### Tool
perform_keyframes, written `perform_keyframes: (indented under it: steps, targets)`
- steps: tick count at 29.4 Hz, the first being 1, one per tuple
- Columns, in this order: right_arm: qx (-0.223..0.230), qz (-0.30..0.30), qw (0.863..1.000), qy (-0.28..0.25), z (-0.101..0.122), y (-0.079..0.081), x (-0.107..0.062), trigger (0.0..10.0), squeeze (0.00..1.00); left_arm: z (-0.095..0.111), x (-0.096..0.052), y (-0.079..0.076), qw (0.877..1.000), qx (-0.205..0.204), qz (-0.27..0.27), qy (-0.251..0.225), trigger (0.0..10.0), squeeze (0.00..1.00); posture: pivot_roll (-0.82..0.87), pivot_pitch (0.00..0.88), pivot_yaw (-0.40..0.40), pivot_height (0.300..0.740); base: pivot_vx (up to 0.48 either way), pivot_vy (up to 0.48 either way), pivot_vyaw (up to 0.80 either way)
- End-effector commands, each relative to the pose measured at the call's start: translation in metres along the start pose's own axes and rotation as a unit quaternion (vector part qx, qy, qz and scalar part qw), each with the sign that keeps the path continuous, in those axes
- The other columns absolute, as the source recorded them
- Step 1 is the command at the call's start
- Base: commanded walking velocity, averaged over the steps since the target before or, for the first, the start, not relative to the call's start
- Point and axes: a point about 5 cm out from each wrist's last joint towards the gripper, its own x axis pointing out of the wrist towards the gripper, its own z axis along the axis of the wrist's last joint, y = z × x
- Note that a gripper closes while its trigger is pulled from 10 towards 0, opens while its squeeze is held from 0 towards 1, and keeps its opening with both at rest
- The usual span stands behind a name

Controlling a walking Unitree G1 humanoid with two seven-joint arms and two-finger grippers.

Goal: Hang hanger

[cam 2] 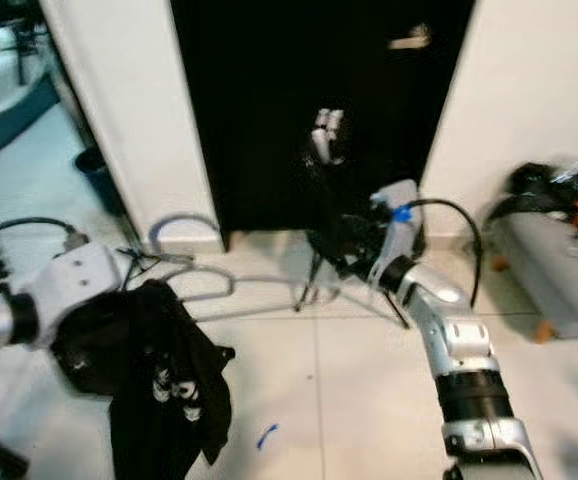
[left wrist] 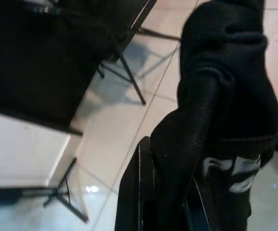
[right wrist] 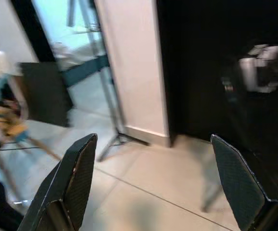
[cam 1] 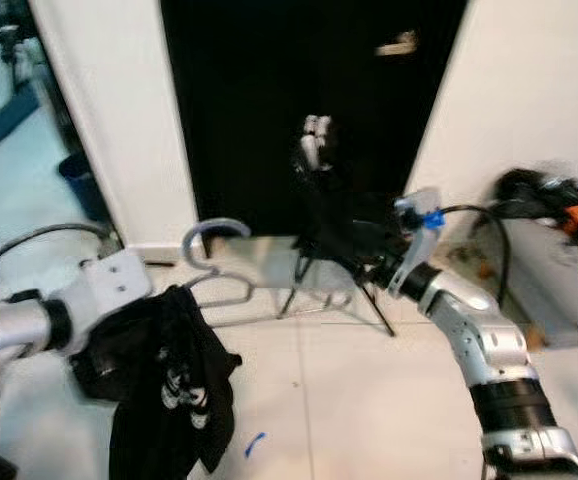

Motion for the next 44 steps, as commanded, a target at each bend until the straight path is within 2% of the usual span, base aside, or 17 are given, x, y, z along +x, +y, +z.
perform_keyframes:
  steps: [1, 2, 3, 7, 11, 16, 17, 20, 21, 22, 23, 24, 26, 28, 31, 35, 44]
  targets:
    - [0.005, -0.024, 1.0, 0.003, -0.003, -0.005, 0.0, 10.0, 0.31, 0.001, 0.004, -0.003, 1.0, 0.009, 0.01, 0.0, 10.0, 0.0, -0.04, 0.07, -0.011, 0.74, 0.0, 0.0, -0.76]
    - [0.005, -0.041, 0.999, 0.004, -0.003, -0.009, -0.001, 10.0, 0.03, 0.003, 0.008, -0.004, 1.0, 0.015, 0.019, -0.012, 10.0, 0.0, -0.04, 0.07, -0.011, 0.74, 0.0, 0.0, -0.77]
    - [0.002, -0.054, 0.999, 0.008, -0.004, -0.011, -0.002, 10.0, 0.0, 0.005, 0.012, -0.006, 0.999, 0.014, 0.031, -0.021, 10.0, 0.0, -0.05, 0.071, -0.008, 0.74, 0.0, 0.0, -0.77]
    - [0.01, -0.073, 0.997, 0.012, -0.011, -0.009, -0.005, 10.0, 0.0, 0.005, 0.02, -0.011, 0.998, -0.004, 0.063, -0.028, 10.0, 0.0, -0.06, 0.074, -0.008, 0.74, 0.0, 0.0, -0.77]
    - [0.013, -0.076, 0.997, 0.013, -0.013, -0.008, -0.005, 10.0, 0.0, 0.005, 0.022, -0.012, 0.997, -0.011, 0.071, -0.027, 10.0, 0.0, -0.06, 0.075, -0.008, 0.74, 0.0, 0.0, -0.76]
    - [0.032, -0.048, 0.998, 0.035, -0.036, 0.024, -0.016, 10.0, 0.0, 0.005, 0.032, -0.042, 0.986, -0.096, 0.128, -0.046, 10.0, 0.0, -0.08, 0.082, -0.019, 0.74, 0.0, 0.0, -0.76]
    - [0.032, -0.048, 0.998, 0.035, -0.036, 0.024, -0.016, 10.0, 0.0, 0.005, 0.032, -0.042, 0.986, -0.096, 0.128, -0.046, 10.0, 0.0, -0.08, 0.082, -0.019, 0.74, 0.0, 0.0, -0.76]
    - [0.018, -0.069, 0.996, 0.054, -0.049, 0.026, -0.029, 10.0, 0.0, 0.001, 0.029, -0.057, 0.97, -0.155, 0.181, -0.052, 10.0, 0.0, -0.08, 0.088, -0.027, 0.74, 0.0, 0.0, -0.76]
    - [0.018, -0.069, 0.996, 0.054, -0.049, 0.026, -0.029, 10.0, 0.0, 0.001, 0.029, -0.057, 0.97, -0.155, 0.181, -0.052, 10.0, 0.0, -0.08, 0.088, -0.027, 0.74, 0.0, 0.0, -0.76]
    - [0.014, -0.085, 0.994, 0.065, -0.055, 0.026, -0.034, 10.0, 0.0, 0.0, 0.029, -0.066, 0.962, -0.179, 0.198, -0.053, 10.0, 0.0, -0.08, 0.093, -0.031, 0.74, 0.0, 0.0, -0.77]
    - [0.014, -0.085, 0.994, 0.065, -0.055, 0.026, -0.034, 10.0, 0.0, 0.0, 0.029, -0.066, 0.962, -0.179, 0.198, -0.053, 10.0, 0.0, -0.08, 0.093, -0.031, 0.74, 0.0, 0.0, -0.77]
    - [0.013, -0.105, 0.991, 0.082, -0.065, 0.025, -0.043, 10.0, 0.0, 0.004, 0.034, -0.087, 0.952, -0.223, 0.202, -0.063, 10.0, 0.0, -0.08, 0.096, -0.039, 0.74, 0.0, 0.0, -0.77]
    - [0.013, -0.105, 0.991, 0.082, -0.065, 0.025, -0.043, 10.0, 0.0, 0.004, 0.034, -0.087, 0.952, -0.223, 0.202, -0.063, 10.0, 0.0, -0.08, 0.096, -0.039, 0.74, 0.0, 0.0, -0.77]
    - [0.016, -0.112, 0.99, 0.085, -0.067, 0.025, -0.047, 10.0, 0.0, 0.011, 0.044, -0.108, 0.945, -0.255, 0.191, -0.072, 10.0, 0.0, -0.08, 0.098, -0.039, 0.74, 0.0, 0.0, -0.76]
    - [0.019, -0.117, 0.989, 0.087, -0.065, 0.025, -0.049, 10.0, 0.0, 0.014, 0.047, -0.111, 0.937, -0.263, 0.218, -0.073, 10.0, 0.0, -0.09, 0.096, -0.039, 0.74, 0.0, 0.0, -0.76]
    - [0.021, -0.118, 0.989, 0.089, -0.065, 0.026, -0.049, 10.0, 0.0, 0.015, 0.048, -0.108, 0.937, -0.26, 0.221, -0.078, 10.0, 0.0, -0.08, 0.094, -0.046, 0.74, 0.0, 0.0, -0.77]
    - [0.039, -0.125, 0.988, 0.086, -0.067, 0.026, -0.05, 10.0, 0.0, 0.018, 0.05, -0.11, 0.951, -0.225, 0.197, -0.076, 10.0, 0.0, -0.08, 0.091, -0.034, 0.74, 0.0, 0.0, -0.77]
